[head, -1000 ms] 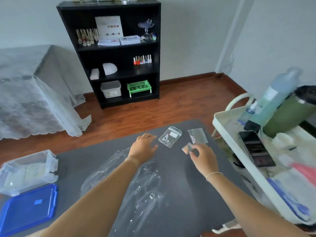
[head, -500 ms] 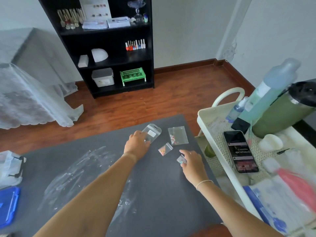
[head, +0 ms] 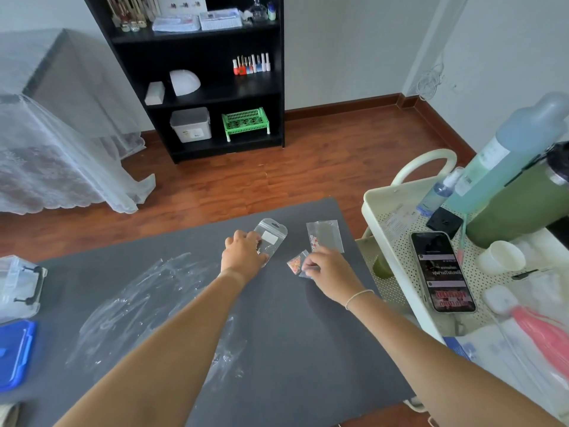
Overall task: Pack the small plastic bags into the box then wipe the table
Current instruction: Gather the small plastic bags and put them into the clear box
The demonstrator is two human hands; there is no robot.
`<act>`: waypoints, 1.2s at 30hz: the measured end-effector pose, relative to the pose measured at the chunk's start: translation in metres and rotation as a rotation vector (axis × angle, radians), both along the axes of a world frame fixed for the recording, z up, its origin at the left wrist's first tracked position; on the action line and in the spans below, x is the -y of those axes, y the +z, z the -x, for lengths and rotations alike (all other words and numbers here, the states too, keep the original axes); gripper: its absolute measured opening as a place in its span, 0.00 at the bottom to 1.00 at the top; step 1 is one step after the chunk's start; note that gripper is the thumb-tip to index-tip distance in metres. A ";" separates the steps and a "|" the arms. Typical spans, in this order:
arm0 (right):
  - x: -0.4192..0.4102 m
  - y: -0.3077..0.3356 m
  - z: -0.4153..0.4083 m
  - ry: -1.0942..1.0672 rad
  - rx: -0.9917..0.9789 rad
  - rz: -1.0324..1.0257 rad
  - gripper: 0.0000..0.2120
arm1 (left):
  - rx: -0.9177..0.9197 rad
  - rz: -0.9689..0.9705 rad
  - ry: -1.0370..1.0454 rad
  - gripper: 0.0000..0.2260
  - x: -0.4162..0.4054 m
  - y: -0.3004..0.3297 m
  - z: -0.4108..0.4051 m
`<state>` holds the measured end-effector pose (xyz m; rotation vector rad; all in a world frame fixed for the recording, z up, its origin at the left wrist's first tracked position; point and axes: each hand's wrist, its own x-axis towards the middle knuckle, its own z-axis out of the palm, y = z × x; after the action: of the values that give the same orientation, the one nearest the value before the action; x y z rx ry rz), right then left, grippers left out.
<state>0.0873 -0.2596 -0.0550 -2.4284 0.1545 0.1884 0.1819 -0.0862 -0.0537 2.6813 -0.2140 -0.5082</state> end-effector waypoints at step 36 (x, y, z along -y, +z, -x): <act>0.031 0.010 -0.035 -0.483 0.031 -0.223 0.07 | -0.115 0.371 0.284 0.08 -0.006 -0.002 0.000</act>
<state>0.1221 -0.2903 -0.0453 -2.1004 0.6601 -0.0486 0.1821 -0.0803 -0.0555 2.2640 0.0976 -0.4774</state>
